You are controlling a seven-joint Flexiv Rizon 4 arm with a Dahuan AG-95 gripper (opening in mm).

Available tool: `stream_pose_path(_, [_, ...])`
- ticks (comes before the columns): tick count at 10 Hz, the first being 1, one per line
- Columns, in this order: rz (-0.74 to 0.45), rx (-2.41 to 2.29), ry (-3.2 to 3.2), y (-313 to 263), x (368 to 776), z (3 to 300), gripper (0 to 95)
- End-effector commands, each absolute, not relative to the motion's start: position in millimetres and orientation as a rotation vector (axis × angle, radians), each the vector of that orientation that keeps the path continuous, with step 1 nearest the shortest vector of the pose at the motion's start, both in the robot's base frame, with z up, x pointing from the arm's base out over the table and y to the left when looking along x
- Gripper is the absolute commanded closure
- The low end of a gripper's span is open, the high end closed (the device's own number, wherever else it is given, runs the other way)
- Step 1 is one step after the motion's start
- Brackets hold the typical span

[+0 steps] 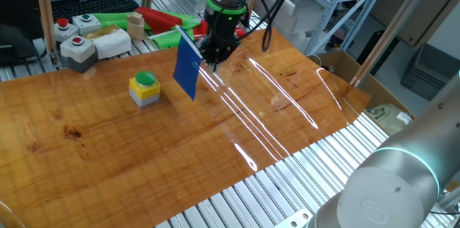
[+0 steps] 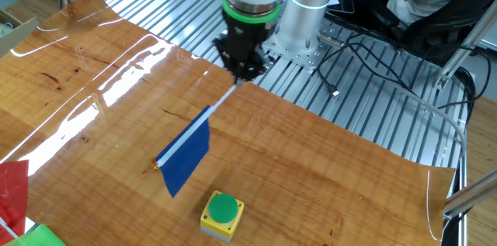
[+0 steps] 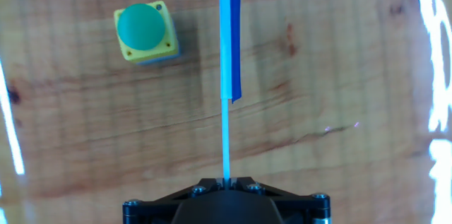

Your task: Wave the flag

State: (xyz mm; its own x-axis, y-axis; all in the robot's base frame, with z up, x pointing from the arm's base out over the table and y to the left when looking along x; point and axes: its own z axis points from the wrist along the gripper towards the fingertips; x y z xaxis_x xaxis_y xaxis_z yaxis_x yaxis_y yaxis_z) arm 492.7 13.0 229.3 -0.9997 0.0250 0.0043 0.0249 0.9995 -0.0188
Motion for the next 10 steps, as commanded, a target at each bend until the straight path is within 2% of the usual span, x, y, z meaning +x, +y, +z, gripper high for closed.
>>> stream_pose_path(1, [0.032,0.043,-3.14,-6,497,219,95.0])
stream_pose_path(10, [0.031,0.141,-3.137,-37,493,182,95.0])
